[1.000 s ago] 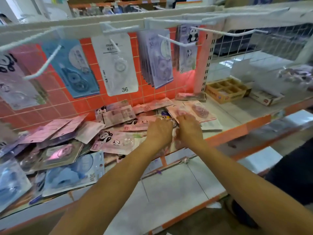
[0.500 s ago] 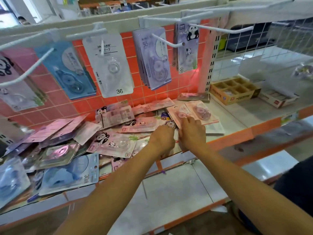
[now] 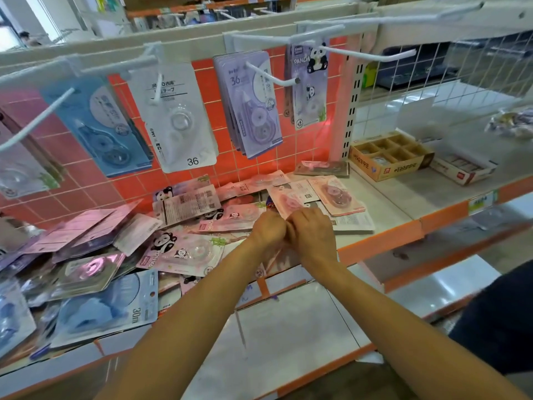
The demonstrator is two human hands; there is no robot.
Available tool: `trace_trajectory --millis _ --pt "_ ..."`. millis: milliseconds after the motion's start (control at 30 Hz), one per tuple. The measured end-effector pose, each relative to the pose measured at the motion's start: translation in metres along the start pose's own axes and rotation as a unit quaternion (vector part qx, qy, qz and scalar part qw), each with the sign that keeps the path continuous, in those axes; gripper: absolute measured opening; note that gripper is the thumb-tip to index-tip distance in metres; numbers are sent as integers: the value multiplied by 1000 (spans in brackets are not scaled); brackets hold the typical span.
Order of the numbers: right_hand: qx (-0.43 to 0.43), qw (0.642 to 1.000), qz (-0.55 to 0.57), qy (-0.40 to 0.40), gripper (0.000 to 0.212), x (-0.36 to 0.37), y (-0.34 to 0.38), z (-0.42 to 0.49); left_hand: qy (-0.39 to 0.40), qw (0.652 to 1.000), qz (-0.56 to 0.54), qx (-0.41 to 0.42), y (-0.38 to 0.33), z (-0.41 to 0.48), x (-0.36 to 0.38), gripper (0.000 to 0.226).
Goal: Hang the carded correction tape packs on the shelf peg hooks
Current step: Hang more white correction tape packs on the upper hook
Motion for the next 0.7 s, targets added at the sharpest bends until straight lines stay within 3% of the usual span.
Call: trace_trajectory --millis 67,133,333,433,567,700 --pt "2 999 40 -22 28 0 7 -6 -17 988 -138 -71 -1 -3 -2 33" --pt "0 997 70 -34 27 1 11 -12 -25 974 -200 -107 -4 -7 -6 32" --pt "-26 988 153 3 33 1 21 -18 -29 978 -157 -134 9 -20 -21 27" --pt "30 977 209 -14 35 -6 23 -17 -15 970 -208 -127 15 -34 -30 24" --pt "141 958 250 -12 17 -9 32 -12 23 971 -225 -79 19 -64 -49 32" --pt "256 905 339 30 29 -16 57 -7 59 988 -130 -49 35 -91 -79 40"
Point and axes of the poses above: each hand's wrist, its own z-axis towards the middle knuckle, its own x-axis out of the palm, y = z × x, the point moved 1 cm from there along z, towards the middle knuckle, and after that the axes turned 2 degrees about -z, right-handed, at the moved point
